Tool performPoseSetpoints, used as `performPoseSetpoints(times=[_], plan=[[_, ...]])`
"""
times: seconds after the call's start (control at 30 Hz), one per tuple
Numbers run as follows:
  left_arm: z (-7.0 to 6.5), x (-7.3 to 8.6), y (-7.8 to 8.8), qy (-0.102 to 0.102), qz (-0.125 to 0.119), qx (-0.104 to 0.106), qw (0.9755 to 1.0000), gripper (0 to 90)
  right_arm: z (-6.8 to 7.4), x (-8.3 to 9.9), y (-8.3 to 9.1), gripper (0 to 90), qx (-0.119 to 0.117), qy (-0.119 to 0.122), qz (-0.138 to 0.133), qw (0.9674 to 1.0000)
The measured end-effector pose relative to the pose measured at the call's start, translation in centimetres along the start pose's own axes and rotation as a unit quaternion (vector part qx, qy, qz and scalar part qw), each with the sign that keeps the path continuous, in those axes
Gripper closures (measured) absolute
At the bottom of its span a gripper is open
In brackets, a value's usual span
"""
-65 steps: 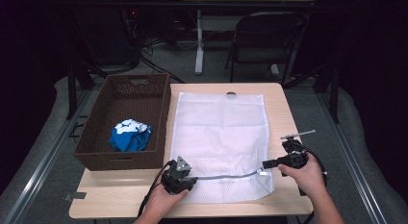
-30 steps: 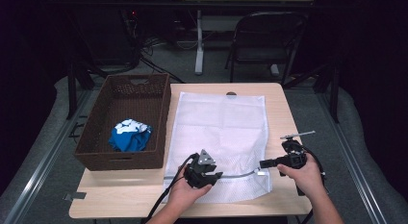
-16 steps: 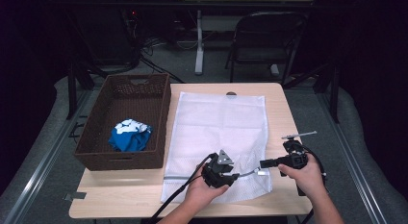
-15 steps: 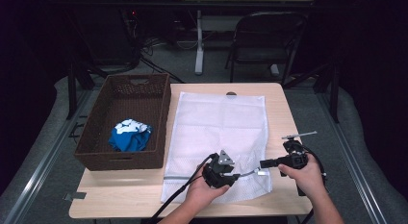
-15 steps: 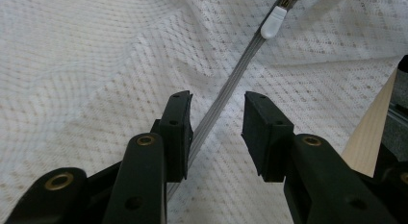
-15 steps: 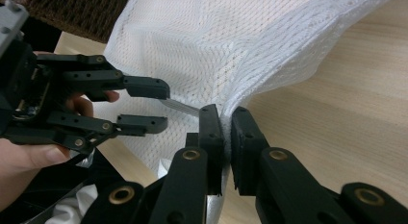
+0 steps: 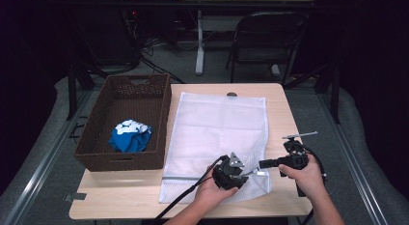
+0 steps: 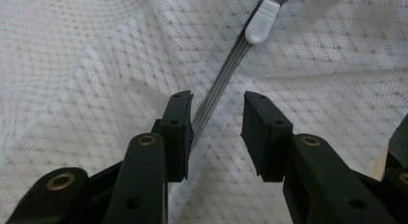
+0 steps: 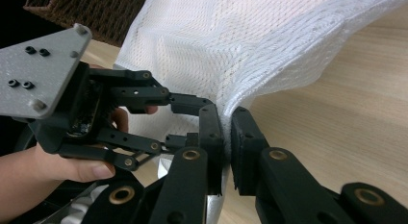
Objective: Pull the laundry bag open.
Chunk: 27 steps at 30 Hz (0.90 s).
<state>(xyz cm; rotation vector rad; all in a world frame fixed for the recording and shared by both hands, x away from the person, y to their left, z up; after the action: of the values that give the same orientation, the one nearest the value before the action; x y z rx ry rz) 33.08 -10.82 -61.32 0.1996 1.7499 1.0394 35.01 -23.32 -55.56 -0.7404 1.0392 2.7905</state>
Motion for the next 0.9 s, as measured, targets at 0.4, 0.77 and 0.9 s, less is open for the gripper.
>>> performPoseSetpoints(times=[0.4,0.77,0.9], plan=[[-0.7,-0.9,-0.4,-0.005,-0.008,0.012,0.9999,66.5,0.6,0.0,-0.4,84.9,-0.006,0.004,0.008,0.9999],[-0.9,-1.6,-0.3,-0.008,-0.012,0.023,0.9996,66.9,0.8,0.1,-0.9,84.9,-0.007,0.019,0.013,0.9997],[-1.2,-1.8,-0.3,-0.007,-0.016,0.027,0.9995,66.9,0.9,0.1,-1.1,84.8,-0.007,0.022,0.014,0.9996]])
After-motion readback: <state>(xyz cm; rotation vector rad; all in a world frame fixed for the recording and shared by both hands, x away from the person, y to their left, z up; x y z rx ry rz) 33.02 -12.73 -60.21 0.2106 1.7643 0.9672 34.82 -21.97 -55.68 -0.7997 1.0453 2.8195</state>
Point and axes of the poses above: each handheld gripper's, and its own axes: y roughly backward along the jaws, x roughly out of its underside, z roughly to its left, the point moved 8 cm from there along -y, roughly forward along the jaws, and after that the axes turned 5 degrees about -x, right-handed, at the moved point
